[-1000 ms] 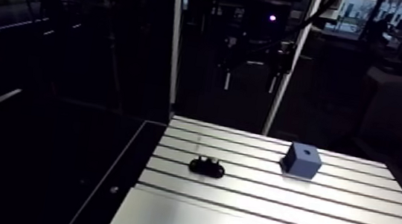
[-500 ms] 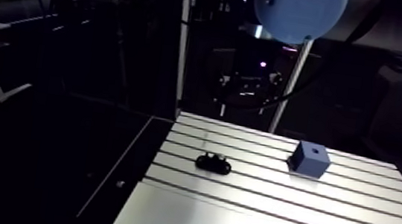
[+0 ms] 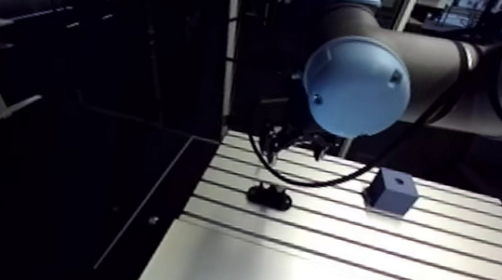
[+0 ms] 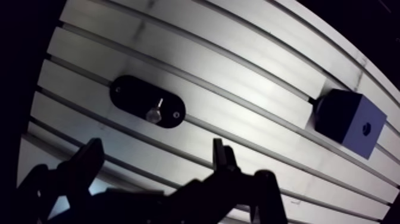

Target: Pick up the M10 bolt and insert it into the hex recess until seated.

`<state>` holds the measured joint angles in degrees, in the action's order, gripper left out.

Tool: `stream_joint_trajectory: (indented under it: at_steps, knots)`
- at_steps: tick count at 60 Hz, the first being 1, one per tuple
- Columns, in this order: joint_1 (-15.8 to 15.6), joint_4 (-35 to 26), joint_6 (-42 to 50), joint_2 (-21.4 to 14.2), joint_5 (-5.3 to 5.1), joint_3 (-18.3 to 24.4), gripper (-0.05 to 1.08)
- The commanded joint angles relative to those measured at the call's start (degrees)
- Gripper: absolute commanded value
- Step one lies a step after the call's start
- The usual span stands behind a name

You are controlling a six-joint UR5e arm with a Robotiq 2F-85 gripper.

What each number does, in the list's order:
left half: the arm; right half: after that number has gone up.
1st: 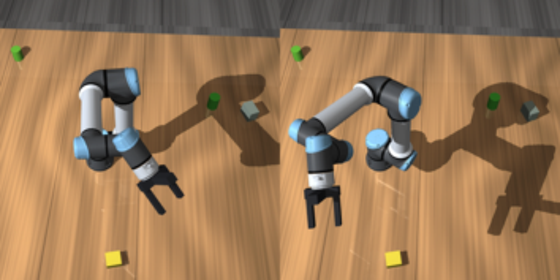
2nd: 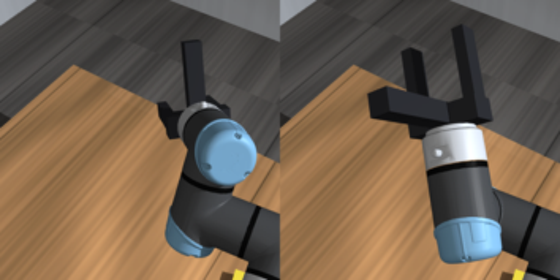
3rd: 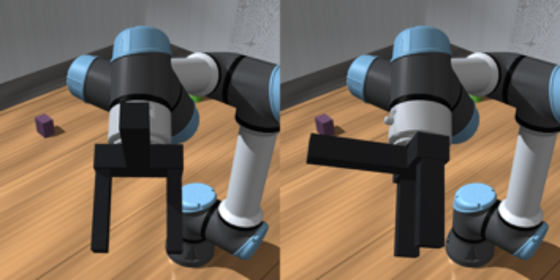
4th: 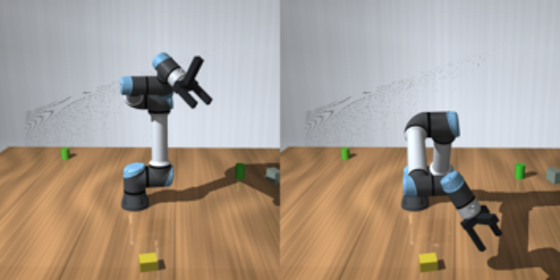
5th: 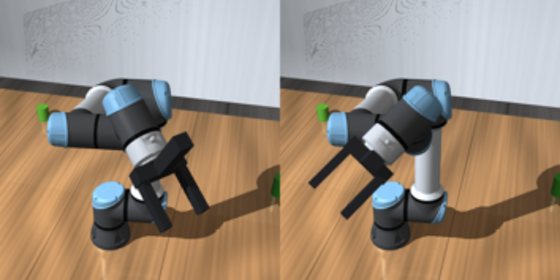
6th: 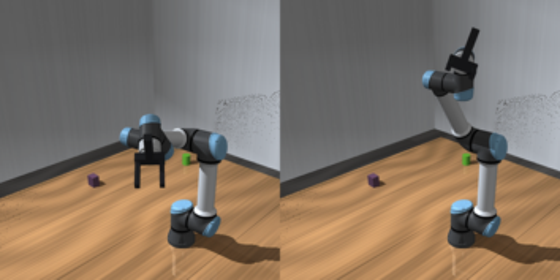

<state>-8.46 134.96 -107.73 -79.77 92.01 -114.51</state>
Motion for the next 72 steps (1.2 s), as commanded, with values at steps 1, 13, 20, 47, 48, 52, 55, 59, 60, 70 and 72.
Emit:
stream_joint_trajectory:
  at_steps: [1,13,20,47,48,52,55,59,60,70,72]
  knots:
    - [-0.49,8.15,-0.24,2.03,0.11,-2.58,0.01]
    - [-0.50,10.10,0.45,3.51,1.09,-3.53,0.01]
    - [-0.50,10.12,0.45,3.95,1.11,-4.01,0.01]
    - [-0.85,12.93,0.72,6.83,1.02,-4.28,0.19]
    - [-0.85,12.93,0.72,6.83,1.02,-4.28,0.19]
    - [-0.85,12.93,0.81,6.95,1.02,-4.28,0.23]
    - [-0.85,13.17,0.81,6.95,1.02,-4.28,0.25]
    - [-0.93,13.26,0.81,7.03,1.02,-4.28,0.26]
    - [-1.02,13.35,0.81,7.04,1.09,-4.28,0.27]
    - [-1.29,13.36,0.81,6.95,1.11,-4.28,0.31]
    - [-1.29,13.37,0.81,7.11,1.03,-4.28,0.32]
